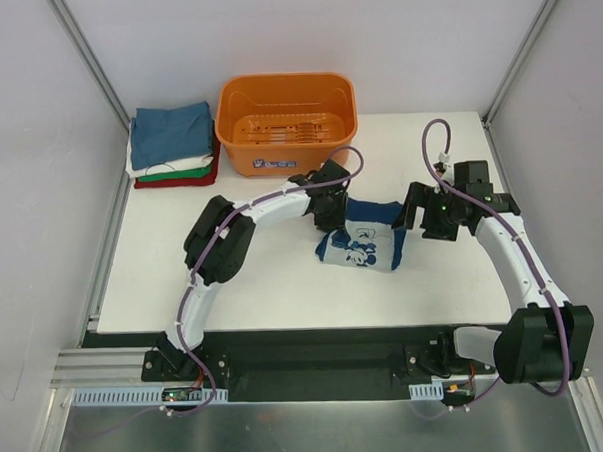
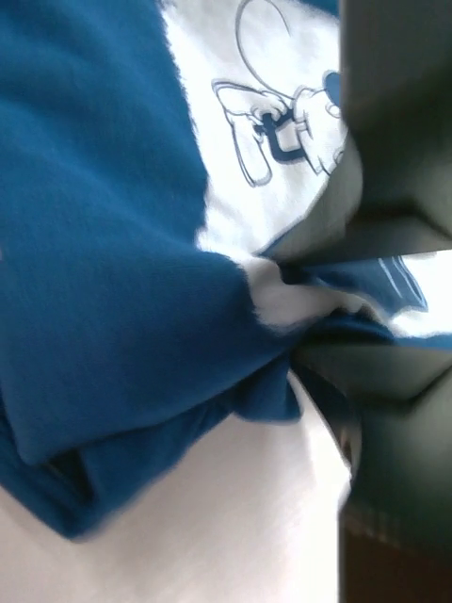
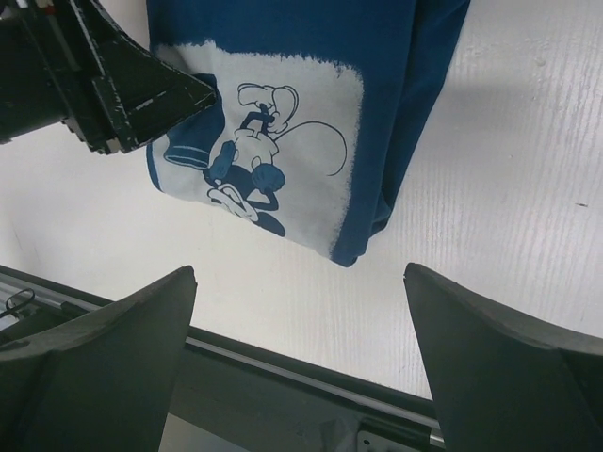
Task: Fold and stack the t-shirts
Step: Put the neatly folded tshirt into the corner of the board with the left arm
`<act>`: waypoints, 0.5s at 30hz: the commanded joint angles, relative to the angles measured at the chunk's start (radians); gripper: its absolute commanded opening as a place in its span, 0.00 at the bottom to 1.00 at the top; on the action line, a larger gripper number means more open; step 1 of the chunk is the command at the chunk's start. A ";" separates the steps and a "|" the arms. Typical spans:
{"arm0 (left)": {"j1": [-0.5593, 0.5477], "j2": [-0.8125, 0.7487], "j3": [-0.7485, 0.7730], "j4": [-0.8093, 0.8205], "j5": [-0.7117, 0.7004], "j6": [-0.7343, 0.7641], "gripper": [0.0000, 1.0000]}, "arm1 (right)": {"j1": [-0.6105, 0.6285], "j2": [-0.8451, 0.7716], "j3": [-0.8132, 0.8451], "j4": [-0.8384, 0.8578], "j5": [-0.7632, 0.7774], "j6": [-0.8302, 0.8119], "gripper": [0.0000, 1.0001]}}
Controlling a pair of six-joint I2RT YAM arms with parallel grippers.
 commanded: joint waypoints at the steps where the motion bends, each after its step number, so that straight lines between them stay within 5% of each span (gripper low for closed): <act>1: -0.047 0.085 0.051 -0.086 -0.135 0.033 0.20 | -0.007 -0.046 0.006 -0.012 0.017 -0.026 0.97; 4: -0.055 0.095 0.069 -0.112 -0.177 0.044 0.00 | -0.007 -0.060 0.003 -0.009 0.025 -0.032 0.97; 15: -0.012 -0.325 -0.281 -0.137 -0.510 0.254 0.00 | -0.009 -0.087 -0.004 0.005 0.040 -0.044 0.97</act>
